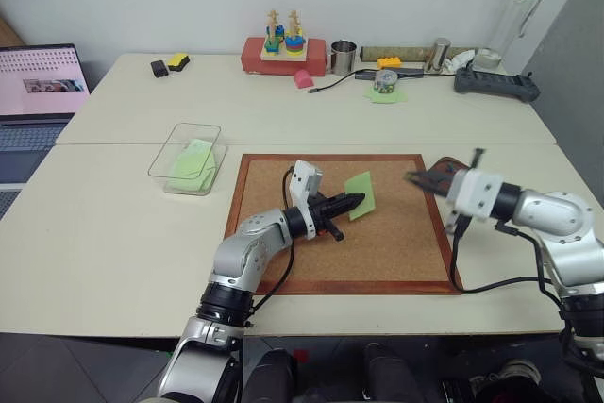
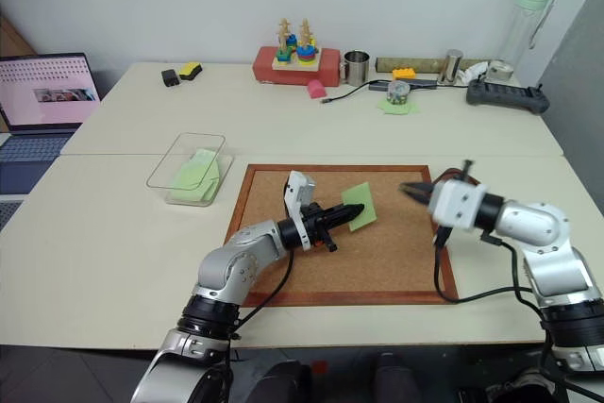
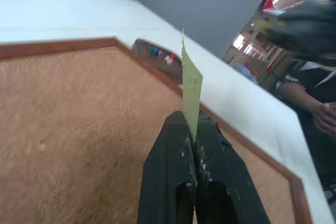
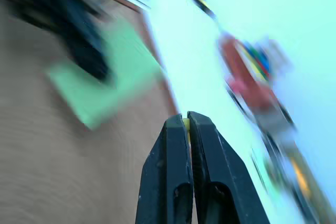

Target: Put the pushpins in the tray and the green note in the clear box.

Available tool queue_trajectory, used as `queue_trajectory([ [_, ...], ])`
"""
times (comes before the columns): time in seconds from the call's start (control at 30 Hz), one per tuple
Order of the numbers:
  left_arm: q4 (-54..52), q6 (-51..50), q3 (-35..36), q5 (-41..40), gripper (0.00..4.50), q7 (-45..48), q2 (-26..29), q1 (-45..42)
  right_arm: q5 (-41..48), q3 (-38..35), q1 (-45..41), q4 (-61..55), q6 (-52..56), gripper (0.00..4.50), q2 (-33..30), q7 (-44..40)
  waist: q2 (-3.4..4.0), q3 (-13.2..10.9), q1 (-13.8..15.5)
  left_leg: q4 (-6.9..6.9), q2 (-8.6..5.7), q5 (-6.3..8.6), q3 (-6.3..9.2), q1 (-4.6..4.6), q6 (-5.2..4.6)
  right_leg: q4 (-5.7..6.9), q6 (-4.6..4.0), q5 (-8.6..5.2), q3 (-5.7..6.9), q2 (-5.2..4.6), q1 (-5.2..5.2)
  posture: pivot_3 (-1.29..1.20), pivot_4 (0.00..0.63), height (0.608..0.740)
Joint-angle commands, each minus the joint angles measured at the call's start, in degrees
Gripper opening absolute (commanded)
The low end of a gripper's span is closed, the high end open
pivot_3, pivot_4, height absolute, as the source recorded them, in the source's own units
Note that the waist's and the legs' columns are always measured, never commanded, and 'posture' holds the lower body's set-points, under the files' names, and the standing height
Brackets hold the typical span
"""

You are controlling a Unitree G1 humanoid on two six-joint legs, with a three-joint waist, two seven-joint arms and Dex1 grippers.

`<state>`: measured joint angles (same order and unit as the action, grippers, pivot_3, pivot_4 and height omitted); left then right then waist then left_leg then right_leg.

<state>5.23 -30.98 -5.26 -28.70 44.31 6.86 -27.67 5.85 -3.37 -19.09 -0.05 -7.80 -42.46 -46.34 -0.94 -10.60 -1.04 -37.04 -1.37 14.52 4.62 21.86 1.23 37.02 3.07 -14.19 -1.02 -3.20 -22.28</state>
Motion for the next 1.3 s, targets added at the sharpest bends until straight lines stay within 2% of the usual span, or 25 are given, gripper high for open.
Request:
queue_trajectory([
  [0.03,-7.76,-1.89,1.81,-3.05,0.03,0.05,1.6,0.49,1.12,-4.97,-0.05,2.9,10.68,0.0,2.58,8.31,0.02,0.01,-0.07,0.01,0.02,0.0,-0.01,0.0,0.0,0.01,0.0,0.0,-0.02,0.0,-0.01,0.0,0.15,0.74],
  [0.2,-11.42,-2.9,1.97,-3.36,0.03,-0.56,3.37,1.56,1.76,-6.42,-4.01,11.69,18.7,0.0,6.86,13.65,0.03,0.01,-0.49,0.0,0.01,0.0,-0.08,-0.04,0.0,0.02,-0.01,0.0,-0.04,0.02,0.01,0.0,0.15,0.74],
  [0.43,-12.77,-2.61,1.61,-3.03,0.03,-1.67,3.81,2.7,1.02,-5.99,-8.54,21.26,19.78,0.0,8.79,15.31,0.03,0.01,-0.52,0.02,-0.02,0.0,-0.2,0.0,-0.01,0.01,0.0,0.0,-0.02,0.02,-0.01,0.0,0.15,0.74],
  [0.5,-13.01,-2.48,1.45,-2.9,0.0,-1.96,3.81,3.08,1.16,-6.18,-9.39,22.89,19.48,0.44,8.98,15.46,0.03,0.01,-0.53,0.02,-0.03,0.0,-0.22,0.01,-0.01,0.0,0.0,0.0,-0.03,0.02,-0.01,0.0,0.15,0.74],
  [0.53,-13.11,-2.49,1.48,-2.87,0.0,-2.23,3.76,3.23,1.41,-6.34,-9.69,23.29,19.51,0.51,9.13,15.55,0.03,0.01,-0.53,0.02,-0.02,0.0,-0.21,0.01,-0.01,0.01,0.0,0.0,-0.01,0.02,-0.01,0.0,0.15,0.74],
  [0.77,-13.27,-2.37,1.68,-3.09,0.0,-3.21,3.75,3.46,2.67,-6.64,-10.61,23.55,19.62,2.26,9.53,15.37,0.03,0.01,-0.55,0.02,-0.02,0.0,-0.25,0.0,-0.01,0.03,0.0,0.0,-0.01,0.03,-0.01,0.0,0.15,0.74],
  [0.87,-13.59,-2.32,2.29,-3.28,0.0,-3.71,3.94,3.27,3.75,-7.08,-10.76,21.92,19.66,2.81,9.26,14.98,0.03,0.01,-0.56,0.02,-0.02,0.0,-0.26,0.0,-0.01,0.03,0.0,0.0,-0.01,0.03,-0.01,0.0,0.15,0.74],
  [0.93,-14.45,-2.17,3.45,-3.41,0.0,-4.77,4.4,2.91,4.83,-7.43,-10.81,19.8,19.57,3.24,8.5,13.67,0.03,0.01,-0.57,0.02,-0.02,0.0,-0.26,0.01,-0.01,0.03,0.0,0.0,0.0,0.03,-0.01,0.0,0.15,0.74],
  [1.03,-16.52,-1.47,5.9,-2.85,0.0,-7.26,5.77,2.39,6.4,-7.02,-10.18,14.72,18.99,3.24,6.78,9.48,0.04,0.0,-0.7,0.02,-0.01,0.0,-0.25,0.01,-0.02,0.03,0.0,0.0,-0.01,0.03,-0.03,0.0,0.15,0.74],
  [1.13,-18.54,0.12,9.42,-0.71,0.0,-10.87,8.57,1.86,9.0,-5.14,-9.04,6.67,17.73,3.24,4.11,1.5,0.04,0.0,-0.73,0.03,0.01,0.0,-0.23,0.02,-0.01,0.02,0.0,0.0,0.02,0.04,-0.03,0.0,0.15,0.74],
  [1.23,-18.17,2.75,14.15,2.84,0.0,-15.58,12.57,1.09,13.95,-1.01,-7.71,-5.28,19.96,3.24,-0.53,-10.65,0.05,-0.01,-0.75,0.05,0.02,0.01,-0.17,0.01,-0.01,0.02,0.01,-0.01,0.05,0.07,-0.02,0.0,0.15,0.74],
  [1.3,-17.13,4.56,16.37,5.35,0.0,-17.79,15.25,0.76,16.74,0.44,-8.64,-9.99,22.94,3.24,-1.84,-13.65,0.04,-0.02,-0.76,0.05,0.04,0.01,-0.09,0.0,-0.02,0.0,0.02,-0.01,0.08,0.09,-0.01,0.0,0.15,0.74],
])
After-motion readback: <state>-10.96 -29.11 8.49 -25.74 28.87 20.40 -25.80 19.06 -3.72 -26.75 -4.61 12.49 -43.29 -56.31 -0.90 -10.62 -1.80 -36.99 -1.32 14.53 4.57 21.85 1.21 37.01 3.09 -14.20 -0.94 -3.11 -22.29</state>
